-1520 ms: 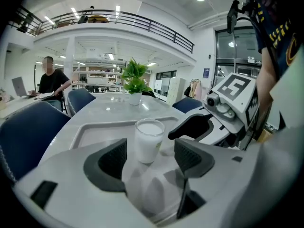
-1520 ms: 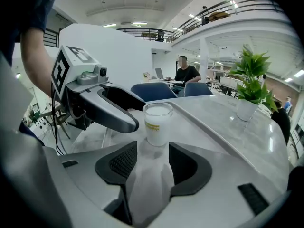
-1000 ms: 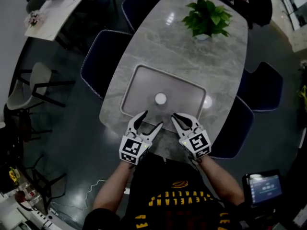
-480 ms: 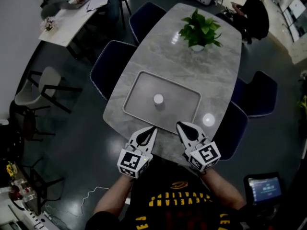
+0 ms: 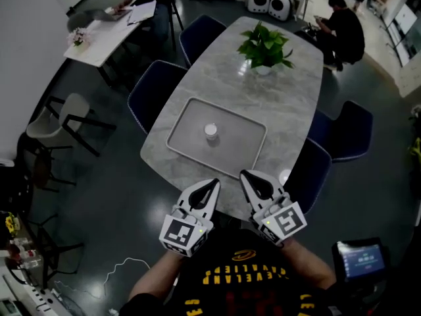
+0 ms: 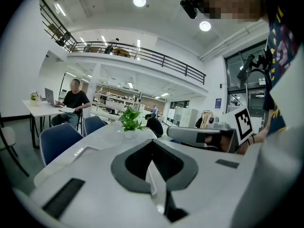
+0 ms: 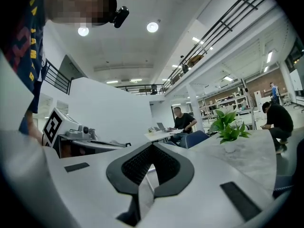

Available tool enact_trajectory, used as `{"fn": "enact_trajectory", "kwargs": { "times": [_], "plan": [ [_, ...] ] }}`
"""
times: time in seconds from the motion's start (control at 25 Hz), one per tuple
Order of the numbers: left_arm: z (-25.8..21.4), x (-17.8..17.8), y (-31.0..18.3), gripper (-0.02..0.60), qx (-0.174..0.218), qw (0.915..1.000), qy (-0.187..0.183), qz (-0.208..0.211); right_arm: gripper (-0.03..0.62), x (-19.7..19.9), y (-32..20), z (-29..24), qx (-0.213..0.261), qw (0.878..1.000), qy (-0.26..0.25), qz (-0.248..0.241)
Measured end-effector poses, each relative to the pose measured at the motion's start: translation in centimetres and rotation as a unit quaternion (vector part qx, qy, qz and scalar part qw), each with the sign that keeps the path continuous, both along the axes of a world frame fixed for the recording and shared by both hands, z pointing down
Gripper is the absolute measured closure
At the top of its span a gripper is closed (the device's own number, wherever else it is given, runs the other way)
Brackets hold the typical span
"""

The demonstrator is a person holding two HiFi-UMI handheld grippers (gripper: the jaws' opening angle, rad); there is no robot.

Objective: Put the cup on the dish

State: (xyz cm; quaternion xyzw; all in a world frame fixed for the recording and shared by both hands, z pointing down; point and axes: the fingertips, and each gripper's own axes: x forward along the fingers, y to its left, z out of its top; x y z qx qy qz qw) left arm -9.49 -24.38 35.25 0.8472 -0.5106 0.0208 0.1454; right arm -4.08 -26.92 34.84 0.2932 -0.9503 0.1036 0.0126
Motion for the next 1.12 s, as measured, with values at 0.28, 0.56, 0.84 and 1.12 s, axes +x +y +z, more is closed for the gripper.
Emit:
{"fn": "enact_trajectory", "kwargs": {
  "times": [0.28, 0.56, 0.84, 1.12],
  "plan": [
    [0.1, 2.4, 3.6, 0.581, -0.005, 0.9999, 0.004, -0.012, 0.588, 3.0, 2.6, -0.4, 0.008, 1.0, 0.002, 0.011],
    [-1.0, 4.2, 6.2, 0.581, 0.008, 0.9997, -0.011, -0.022, 0.588, 3.5, 6.0, -2.2, 0.047, 0.999, -0.015, -0.001],
    [-1.3, 5.1, 7.7, 0.581, 0.016, 0.9995, -0.008, -0.024, 0.588, 4.5, 7.8, -1.8, 0.055, 0.998, -0.013, 0.009],
    [-1.1, 5.8, 8.7, 0.581, 0.014, 0.9997, -0.003, -0.019, 0.588, 5.1, 8.9, -1.7, 0.055, 0.998, -0.009, 0.018]
  ]
}}
